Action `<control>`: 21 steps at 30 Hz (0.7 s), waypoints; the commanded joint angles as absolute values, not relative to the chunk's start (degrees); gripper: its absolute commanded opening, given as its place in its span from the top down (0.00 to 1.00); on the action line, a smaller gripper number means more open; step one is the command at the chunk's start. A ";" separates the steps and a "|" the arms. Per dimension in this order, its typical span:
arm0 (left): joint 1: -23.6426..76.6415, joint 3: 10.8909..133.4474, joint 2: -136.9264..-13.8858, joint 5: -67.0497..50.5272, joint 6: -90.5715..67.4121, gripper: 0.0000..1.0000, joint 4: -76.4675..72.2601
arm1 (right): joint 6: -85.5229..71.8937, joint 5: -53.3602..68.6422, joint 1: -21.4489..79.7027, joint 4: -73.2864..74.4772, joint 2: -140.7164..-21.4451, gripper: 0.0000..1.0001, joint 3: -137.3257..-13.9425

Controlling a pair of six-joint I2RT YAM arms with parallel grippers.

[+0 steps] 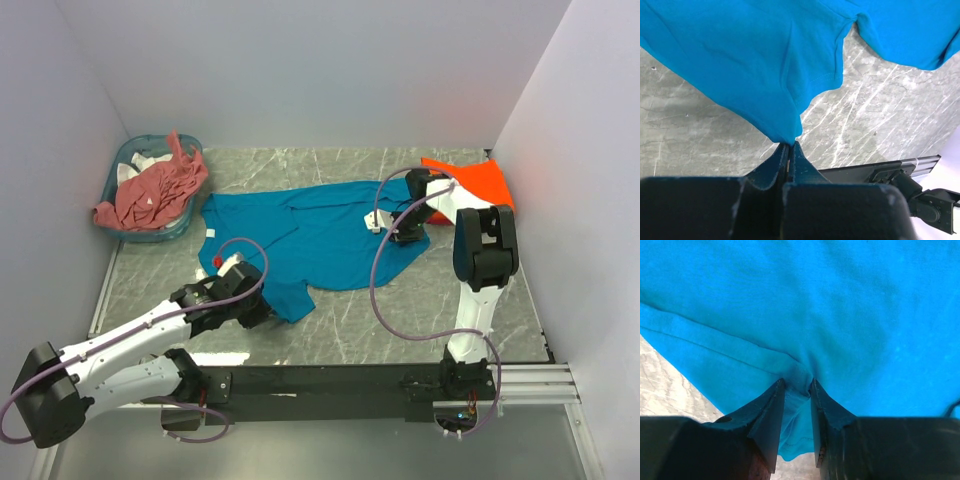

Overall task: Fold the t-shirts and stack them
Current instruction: Fold the tshirt

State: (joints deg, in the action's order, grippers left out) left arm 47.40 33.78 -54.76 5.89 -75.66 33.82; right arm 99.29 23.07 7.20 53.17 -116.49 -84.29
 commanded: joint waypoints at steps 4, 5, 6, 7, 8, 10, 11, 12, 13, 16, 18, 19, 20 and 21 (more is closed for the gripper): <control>47.29 35.16 -53.17 6.15 -75.41 1.00 33.75 | 98.17 25.84 7.21 51.33 -111.01 0.66 -81.57; 47.29 35.16 -53.09 6.07 -75.41 1.00 33.66 | 98.09 26.27 7.29 51.33 -110.31 0.67 -81.21; 47.37 35.16 -53.09 5.98 -75.41 1.00 33.75 | 98.09 26.45 7.21 51.42 -109.95 0.69 -80.78; 47.29 35.16 -53.00 5.98 -75.32 1.00 33.75 | 98.00 26.54 7.21 51.42 -109.69 0.74 -80.51; 47.37 35.16 -53.00 5.98 -75.32 1.00 33.66 | 97.91 26.63 7.21 51.50 -109.34 0.76 -80.33; 47.37 35.24 -52.74 6.06 -75.32 1.00 33.84 | 97.74 26.81 7.03 51.33 -108.20 0.85 -79.20; 47.29 35.33 -52.39 6.06 -75.41 1.00 34.10 | 97.73 27.07 6.86 51.24 -107.85 0.87 -78.84; 47.29 35.33 -52.21 6.24 -75.41 1.00 34.28 | 97.82 27.33 6.77 51.07 -106.80 0.89 -78.40; 47.37 35.42 -51.95 6.41 -75.50 1.00 34.28 | 97.74 27.77 6.42 50.89 -106.35 0.96 -77.27; 47.37 36.03 -51.07 7.03 -75.41 1.00 34.98 | 97.47 28.91 5.37 50.01 -103.72 1.00 -74.54; 47.29 36.65 -50.28 7.64 -74.97 1.00 35.59 | 96.68 29.61 4.66 49.05 -101.09 1.00 -72.87; 47.29 37.26 -50.01 8.34 -74.88 1.00 35.68 | 96.24 29.97 4.05 48.52 -100.20 1.00 -71.03; 47.29 37.70 -49.57 8.78 -74.62 1.00 35.77 | 94.85 30.84 3.09 47.12 -98.02 1.00 -69.88; 47.29 38.14 -49.40 9.22 -74.10 1.00 36.29 | 94.05 31.37 2.21 46.24 -96.95 1.00 -67.61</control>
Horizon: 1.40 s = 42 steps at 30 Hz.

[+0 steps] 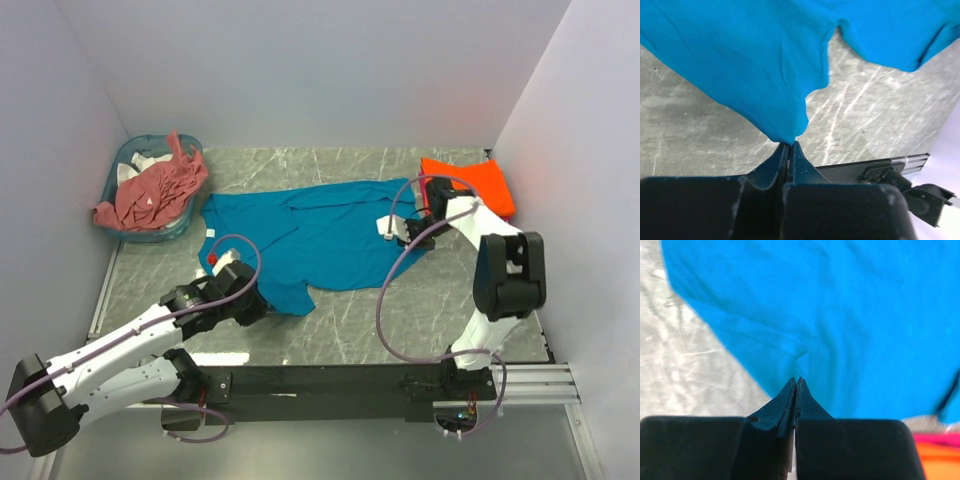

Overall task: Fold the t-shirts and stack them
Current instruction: Fold the tshirt

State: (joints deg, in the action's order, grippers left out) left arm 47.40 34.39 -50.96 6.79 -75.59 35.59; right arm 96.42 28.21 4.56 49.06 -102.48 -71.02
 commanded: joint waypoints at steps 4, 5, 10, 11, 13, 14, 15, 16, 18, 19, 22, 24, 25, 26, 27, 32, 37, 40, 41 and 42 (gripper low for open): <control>47.02 41.47 -49.13 12.47 -72.69 1.00 37.96 | 88.00 33.66 -2.01 41.23 -92.12 1.00 -61.71; 46.33 42.18 -49.22 13.44 -72.34 1.00 38.23 | 87.37 34.62 -3.33 40.26 -90.80 1.00 -60.74; 41.93 46.04 -49.83 13.36 -68.39 1.00 37.88 | 81.33 36.65 -5.36 35.34 -88.42 1.00 -54.94; 40.44 46.58 -50.18 13.19 -67.86 1.00 37.97 | 80.08 37.00 -5.54 33.07 -88.07 1.00 -54.41; 39.29 48.42 -50.36 13.10 -66.36 1.00 38.41 | 76.66 38.14 -6.68 31.47 -87.98 1.00 -53.79; 38.33 48.86 -50.19 13.10 -65.66 1.00 38.50 | 75.86 38.84 -7.29 30.68 -88.07 1.00 -53.79; 37.80 49.30 -50.19 12.92 -65.31 1.00 38.32 | 75.15 39.46 -7.64 30.59 -88.07 1.00 -53.79; 37.27 49.83 -50.01 12.66 -65.13 1.00 38.23 | 74.45 40.51 -8.34 30.50 -88.15 1.00 -53.88; 35.78 50.18 -50.10 11.35 -64.43 1.00 37.27 | 73.57 41.04 -8.70 29.98 -88.50 1.00 -54.05; 35.42 50.45 -50.27 10.90 -64.25 1.00 36.92 | 72.78 41.39 -8.79 29.71 -88.42 1.00 -54.14; 34.10 51.24 -51.15 9.93 -63.37 1.00 36.04 | 71.12 42.18 -9.23 29.53 -88.51 1.00 -54.58; 33.31 51.85 -51.77 9.84 -62.67 1.00 35.77 | 70.05 42.54 -9.67 28.74 -88.51 1.00 -55.19; 32.96 52.46 -51.94 9.84 -62.41 1.00 35.68 | 69.61 42.71 -9.84 28.65 -88.42 1.00 -55.37; 32.35 52.82 -52.29 9.67 -62.14 1.00 35.42 | 68.91 42.98 -10.02 28.39 -88.50 1.00 -55.55; 32.08 53.17 -52.56 9.49 -61.62 1.00 35.42 | 68.65 43.15 -10.11 28.48 -88.68 1.00 -55.89; 30.50 55.19 -54.49 8.62 -59.94 1.00 34.28 | 66.71 43.68 -10.20 27.25 -88.51 1.00 -55.90; 29.18 56.69 -56.51 7.65 -58.19 1.00 33.14 | 63.55 43.24 -10.72 25.14 -88.42 1.00 -56.51; 28.74 57.65 -57.48 7.03 -57.22 1.00 32.61 | 61.62 43.50 -11.16 24.26 -88.68 1.00 -57.04; 28.57 57.83 -58.09 6.86 -56.87 1.00 32.61 | 61.18 43.68 -11.25 23.91 -88.77 1.00 -57.30; 28.48 58.09 -58.44 6.59 -56.60 1.00 32.43 | 60.56 43.86 -11.25 23.82 -88.68 1.00 -57.30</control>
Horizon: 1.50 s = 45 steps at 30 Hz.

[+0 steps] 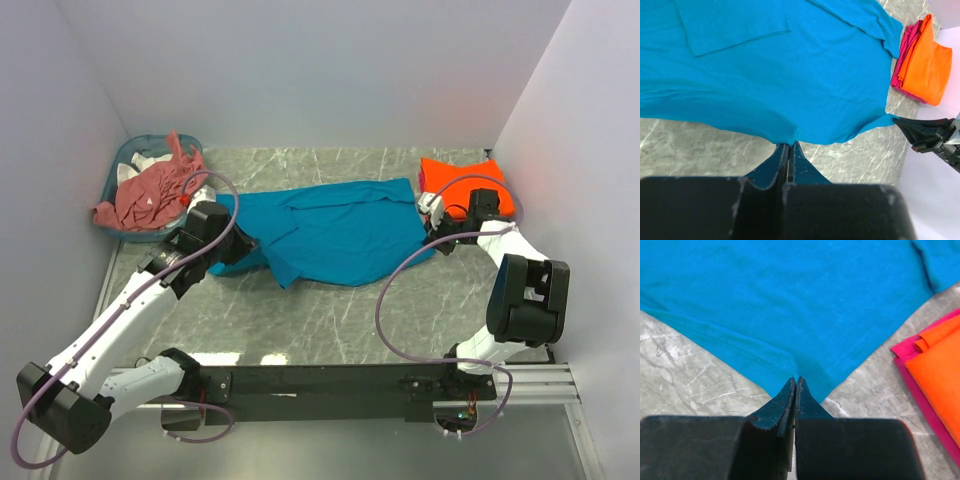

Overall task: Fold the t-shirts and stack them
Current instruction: Fold the tshirt

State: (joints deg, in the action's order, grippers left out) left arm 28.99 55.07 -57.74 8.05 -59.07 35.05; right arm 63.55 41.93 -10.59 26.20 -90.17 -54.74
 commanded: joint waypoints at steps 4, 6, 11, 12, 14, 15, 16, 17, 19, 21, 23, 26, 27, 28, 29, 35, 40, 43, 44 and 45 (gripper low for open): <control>27.51 58.62 -60.02 6.33 -55.55 1.00 32.08 | 58.98 43.86 -11.34 22.68 -89.12 1.00 -57.48; 26.72 59.06 -60.73 6.24 -55.02 1.00 31.99 | 58.10 43.86 -11.34 22.15 -89.56 1.00 -57.83; 24.61 60.03 -62.31 5.71 -53.53 1.00 31.82 | 55.73 42.28 -11.42 20.40 -90.44 1.00 -58.62; 23.83 60.38 -62.84 5.63 -53.26 1.00 31.64 | 55.20 42.10 -11.43 20.22 -90.79 1.00 -58.71; 22.94 60.73 -63.28 5.10 -52.65 1.00 31.29 | 54.58 41.57 -11.43 19.69 -90.97 1.00 -59.06; 22.68 61.08 -63.54 4.84 -52.56 1.00 31.20 | 54.32 41.22 -11.43 19.51 -91.05 1.00 -59.06; 21.98 61.34 -64.15 4.75 -52.30 1.00 30.85 | 54.14 41.22 -11.43 19.42 -91.23 1.00 -59.06; 21.71 61.96 -64.51 4.40 -52.03 1.00 30.85 | 53.88 41.13 -11.43 19.16 -91.40 1.00 -59.15; 21.01 62.40 -65.74 4.13 -51.68 1.00 30.41 | 53.53 41.13 -11.43 18.90 -91.76 1.00 -59.24; 20.66 63.19 -66.62 3.78 -51.15 1.00 29.97 | 52.65 40.96 -11.43 18.37 -92.37 1.00 -59.59; 20.04 63.89 -68.20 3.52 -50.80 1.00 29.27 | 52.12 40.17 -11.43 17.76 -92.81 1.00 -59.85; 19.60 64.60 -70.04 2.99 -50.36 1.00 28.57 | 50.63 38.85 -11.42 16.97 -93.60 1.00 -60.20; 19.51 65.21 -70.48 2.99 -50.36 1.00 28.30 | 50.19 38.50 -11.43 16.88 -93.69 1.00 -60.29; 19.34 65.56 -71.53 2.90 -50.01 1.00 28.21 | 49.92 38.24 -11.43 16.70 -94.04 1.00 -60.38; 19.25 66.26 -72.06 2.90 -49.92 1.00 28.13 | 49.40 37.62 -11.43 16.26 -94.13 1.00 -60.29; 18.37 68.81 -75.76 2.90 -49.13 1.00 27.07 | 47.55 36.65 -11.51 13.89 -94.75 1.00 -59.94; 17.58 70.05 -78.75 2.46 -48.69 1.00 26.28 | 45.70 35.95 -11.43 12.48 -95.36 1.00 -59.94; 17.14 70.84 -80.15 2.29 -48.43 1.00 26.19 | 45.18 35.51 -11.43 11.60 -95.45 1.00 -59.77; 16.96 71.27 -80.50 2.20 -48.34 1.00 26.19 | 45.00 35.42 -11.43 11.43 -95.45 1.00 -59.68; 16.79 71.45 -81.12 2.20 -48.34 1.00 26.19 | 44.74 35.33 -11.43 11.16 -95.45 1.00 -59.42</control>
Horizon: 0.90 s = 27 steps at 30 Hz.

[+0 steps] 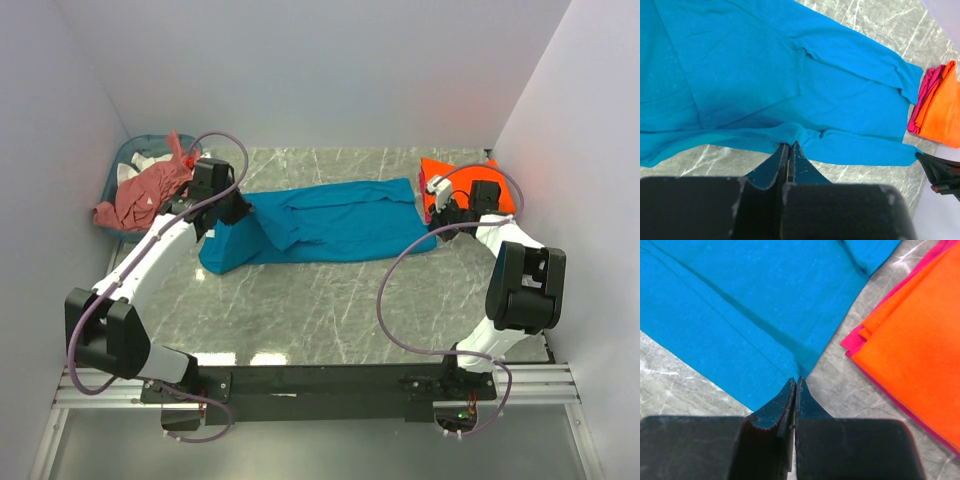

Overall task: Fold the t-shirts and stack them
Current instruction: Fold the tshirt

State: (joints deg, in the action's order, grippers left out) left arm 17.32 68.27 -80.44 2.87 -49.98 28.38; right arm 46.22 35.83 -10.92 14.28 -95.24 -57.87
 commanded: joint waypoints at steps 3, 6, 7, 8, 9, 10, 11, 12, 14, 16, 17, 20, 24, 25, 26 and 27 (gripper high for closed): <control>16.26 72.24 -82.00 2.11 -47.99 1.00 26.37 | 44.21 35.16 -11.43 10.37 -95.45 1.00 -59.06; 15.74 72.60 -82.53 2.29 -47.99 1.00 26.28 | 43.59 34.63 -11.34 9.49 -95.54 1.00 -58.80; 15.65 72.68 -82.62 2.29 -47.90 1.00 26.37 | 43.51 34.54 -11.51 9.49 -95.62 1.00 -58.97; 15.47 72.77 -82.62 2.29 -47.90 1.00 26.54 | 43.33 34.63 -11.43 9.58 -95.71 1.00 -58.97; 15.29 72.86 -82.62 2.37 -47.90 1.00 26.72 | 43.33 34.63 -11.43 9.49 -95.80 1.00 -59.06; 15.12 72.86 -82.53 2.63 -47.81 1.00 26.72 | 43.24 34.63 -11.43 9.49 -95.89 1.00 -59.15; 15.03 72.77 -82.44 2.72 -47.81 1.00 26.81 | 43.07 34.54 -11.43 9.32 -95.80 1.00 -59.24; 14.68 72.69 -82.35 2.81 -47.81 1.00 26.81 | 42.98 34.45 -11.43 9.14 -95.97 1.00 -59.33; 14.33 72.60 -82.35 2.81 -47.73 1.00 26.81 | 42.54 34.28 -11.43 9.14 -96.15 1.00 -59.41; 13.71 72.68 -82.79 2.20 -47.55 1.00 26.81 | 42.45 34.36 -11.43 9.40 -96.59 1.00 -59.85; 13.62 72.77 -83.05 1.85 -47.37 1.00 26.89 | 42.28 34.37 -11.34 9.40 -96.77 1.00 -59.94; 13.10 72.95 -83.93 1.23 -47.20 1.00 26.72 | 42.10 34.45 -11.25 9.67 -97.29 1.00 -60.47; 12.83 72.77 -83.93 1.23 -47.11 1.00 26.54 | 42.45 33.75 -10.73 10.28 -98.08 1.00 -61.78; 12.75 72.86 -83.85 1.23 -47.11 1.00 26.46 | 42.54 33.40 -10.55 10.54 -98.26 1.00 -62.05; 12.66 72.86 -83.93 1.14 -47.02 1.00 26.54 | 42.54 33.05 -10.46 10.72 -98.70 1.00 -62.31; 12.57 72.86 -83.94 1.06 -47.02 1.00 26.46 | 42.54 32.96 -10.37 10.81 -98.79 1.00 -62.75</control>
State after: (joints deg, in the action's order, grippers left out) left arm 13.02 70.54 -84.31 1.91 -48.69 28.10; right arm 42.87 33.65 -10.79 11.35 -97.86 -59.59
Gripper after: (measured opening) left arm 0.014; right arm 0.009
